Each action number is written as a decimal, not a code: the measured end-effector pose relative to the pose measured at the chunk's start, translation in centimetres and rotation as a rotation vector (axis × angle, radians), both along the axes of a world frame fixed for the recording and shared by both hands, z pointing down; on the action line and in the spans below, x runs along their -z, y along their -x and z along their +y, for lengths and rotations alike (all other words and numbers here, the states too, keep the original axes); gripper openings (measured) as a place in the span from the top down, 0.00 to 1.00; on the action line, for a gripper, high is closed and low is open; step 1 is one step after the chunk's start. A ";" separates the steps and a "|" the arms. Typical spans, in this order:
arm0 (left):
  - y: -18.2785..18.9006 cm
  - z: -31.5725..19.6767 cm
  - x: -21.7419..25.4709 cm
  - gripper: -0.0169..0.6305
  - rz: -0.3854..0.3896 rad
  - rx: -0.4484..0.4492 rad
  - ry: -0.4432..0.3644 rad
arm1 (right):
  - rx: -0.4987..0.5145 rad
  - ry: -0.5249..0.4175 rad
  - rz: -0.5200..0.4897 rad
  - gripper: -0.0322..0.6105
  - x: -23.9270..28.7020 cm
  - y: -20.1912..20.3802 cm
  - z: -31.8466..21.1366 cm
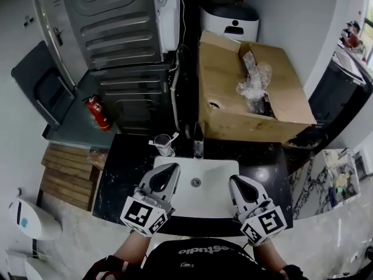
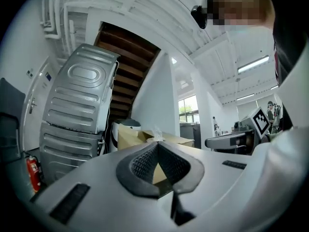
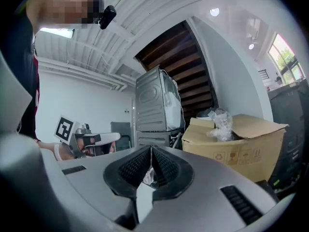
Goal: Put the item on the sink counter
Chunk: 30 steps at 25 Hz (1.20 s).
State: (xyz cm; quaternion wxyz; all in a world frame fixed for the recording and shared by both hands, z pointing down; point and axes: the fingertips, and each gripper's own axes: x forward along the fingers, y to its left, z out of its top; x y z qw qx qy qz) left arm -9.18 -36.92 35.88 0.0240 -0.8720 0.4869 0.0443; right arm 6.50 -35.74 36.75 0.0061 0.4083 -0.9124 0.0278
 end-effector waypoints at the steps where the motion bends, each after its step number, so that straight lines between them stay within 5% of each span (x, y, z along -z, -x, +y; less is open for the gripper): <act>1: -0.3 0.3 -0.3 0.95 -0.011 -0.007 0.002 | -0.001 -0.001 -0.005 0.88 0.1 -0.1 0.1; 30: -2.7 1.1 -0.9 0.95 0.011 -0.059 0.042 | 0.000 -0.021 0.025 0.89 0.5 -1.7 2.4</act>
